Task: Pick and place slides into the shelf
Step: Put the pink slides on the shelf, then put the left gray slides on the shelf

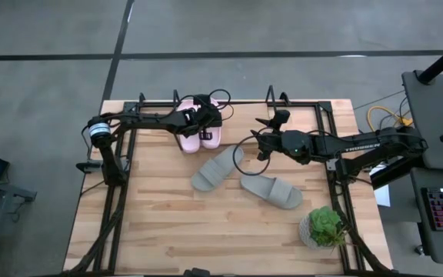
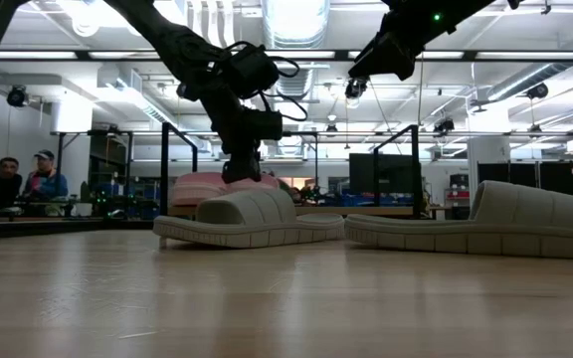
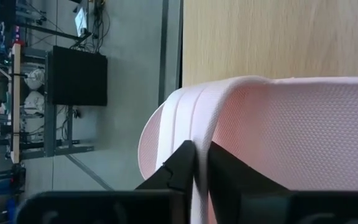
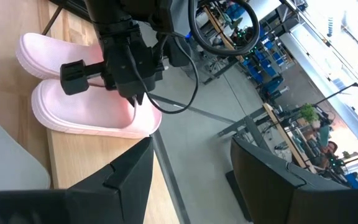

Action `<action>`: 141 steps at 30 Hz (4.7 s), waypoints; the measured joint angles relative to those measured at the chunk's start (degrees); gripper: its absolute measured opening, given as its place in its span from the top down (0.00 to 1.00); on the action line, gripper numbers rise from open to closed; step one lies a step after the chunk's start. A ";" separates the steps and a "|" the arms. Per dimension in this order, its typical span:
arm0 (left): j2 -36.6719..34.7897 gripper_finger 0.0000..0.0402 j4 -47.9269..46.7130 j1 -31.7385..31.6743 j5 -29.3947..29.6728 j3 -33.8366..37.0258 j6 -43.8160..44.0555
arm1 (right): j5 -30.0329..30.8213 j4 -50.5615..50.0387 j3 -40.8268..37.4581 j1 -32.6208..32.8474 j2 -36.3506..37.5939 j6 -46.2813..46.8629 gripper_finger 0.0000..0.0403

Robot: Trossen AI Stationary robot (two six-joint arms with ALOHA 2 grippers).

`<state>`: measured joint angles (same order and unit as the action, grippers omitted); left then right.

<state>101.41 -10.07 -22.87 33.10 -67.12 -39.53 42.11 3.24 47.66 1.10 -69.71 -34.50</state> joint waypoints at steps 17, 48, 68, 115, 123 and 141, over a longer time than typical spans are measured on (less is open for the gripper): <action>-2.23 0.60 0.05 1.50 -3.88 -1.08 0.02 | 0.00 -0.01 -0.02 0.00 0.00 0.00 0.49; -39.69 0.50 -6.52 16.76 -25.77 16.76 18.41 | 0.00 -0.10 -0.11 0.00 -0.02 1.17 0.49; -30.44 0.50 -6.76 28.87 -11.14 20.76 25.74 | 0.00 -3.23 -0.11 0.00 -0.02 4.11 0.49; -10.16 0.50 2.50 34.93 1.77 20.69 27.30 | -0.01 -6.11 -0.11 -0.01 -0.02 5.91 0.49; -10.16 0.50 2.62 34.93 1.76 20.77 30.21 | -0.02 -6.11 -0.11 0.00 -0.02 6.03 0.49; -9.92 0.95 4.40 34.93 1.37 21.50 30.18 | -0.02 -6.11 -0.11 0.00 -0.02 6.03 0.49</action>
<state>91.48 -5.67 12.05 34.47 -45.63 -9.34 42.09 -2.87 47.55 1.10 -69.73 -28.47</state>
